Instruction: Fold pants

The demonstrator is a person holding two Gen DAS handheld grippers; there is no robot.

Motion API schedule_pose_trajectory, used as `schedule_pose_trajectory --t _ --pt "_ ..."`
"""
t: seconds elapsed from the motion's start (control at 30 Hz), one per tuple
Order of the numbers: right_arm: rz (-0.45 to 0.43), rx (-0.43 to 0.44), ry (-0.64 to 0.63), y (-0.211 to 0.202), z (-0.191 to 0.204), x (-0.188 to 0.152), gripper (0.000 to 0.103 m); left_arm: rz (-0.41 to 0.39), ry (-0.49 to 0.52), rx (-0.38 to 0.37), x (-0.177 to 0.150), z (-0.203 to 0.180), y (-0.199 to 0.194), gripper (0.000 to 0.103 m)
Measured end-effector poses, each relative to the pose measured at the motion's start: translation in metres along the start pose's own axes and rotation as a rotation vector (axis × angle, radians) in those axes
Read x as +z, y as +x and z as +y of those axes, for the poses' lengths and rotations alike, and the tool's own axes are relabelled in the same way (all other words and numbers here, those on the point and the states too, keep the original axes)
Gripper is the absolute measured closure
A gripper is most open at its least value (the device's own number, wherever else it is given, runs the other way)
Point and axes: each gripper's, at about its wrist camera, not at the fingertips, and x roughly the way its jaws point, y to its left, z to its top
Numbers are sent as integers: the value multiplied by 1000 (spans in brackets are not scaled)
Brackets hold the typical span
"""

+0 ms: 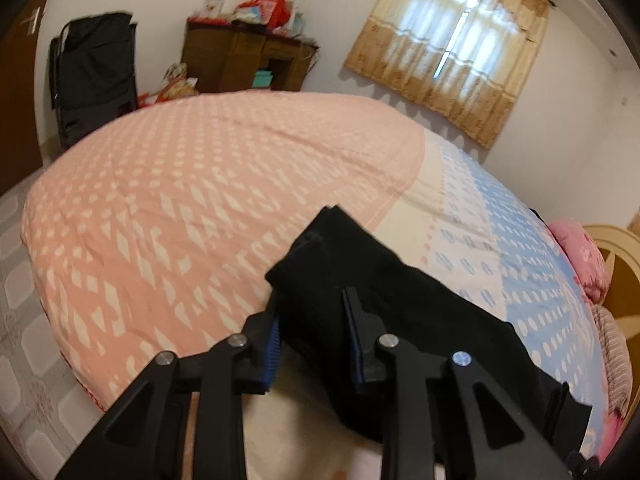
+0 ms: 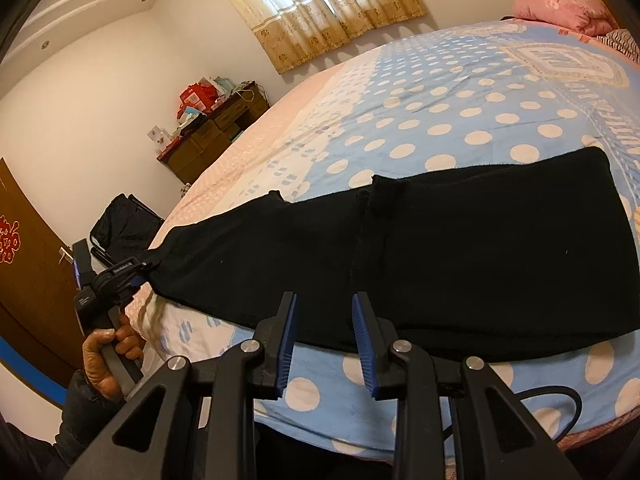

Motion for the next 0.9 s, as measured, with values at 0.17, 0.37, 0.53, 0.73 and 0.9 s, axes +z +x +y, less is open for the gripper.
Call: schedule_pose_trajectory --t 0.17,0.37,0.53,0.73,0.9 --pt "15 6 7 5 -1 -1 73 -11 -5 -10 0 -1 -2 76" --pt "-15 -38 30 0 -13 1 73 -90 126 -53 9 -45 -21 77" --pt "-55 -86 98 -12 -41 5 73 -159 328 -179 -7 -120 -46 77" --pt "-121 -129 170 -44 -75 9 73 -118 566 -422 -62 -216 -63 93" --pt "-150 -116 224 -60 -89 10 73 -50 776 -491 -121 -265 -63 85"
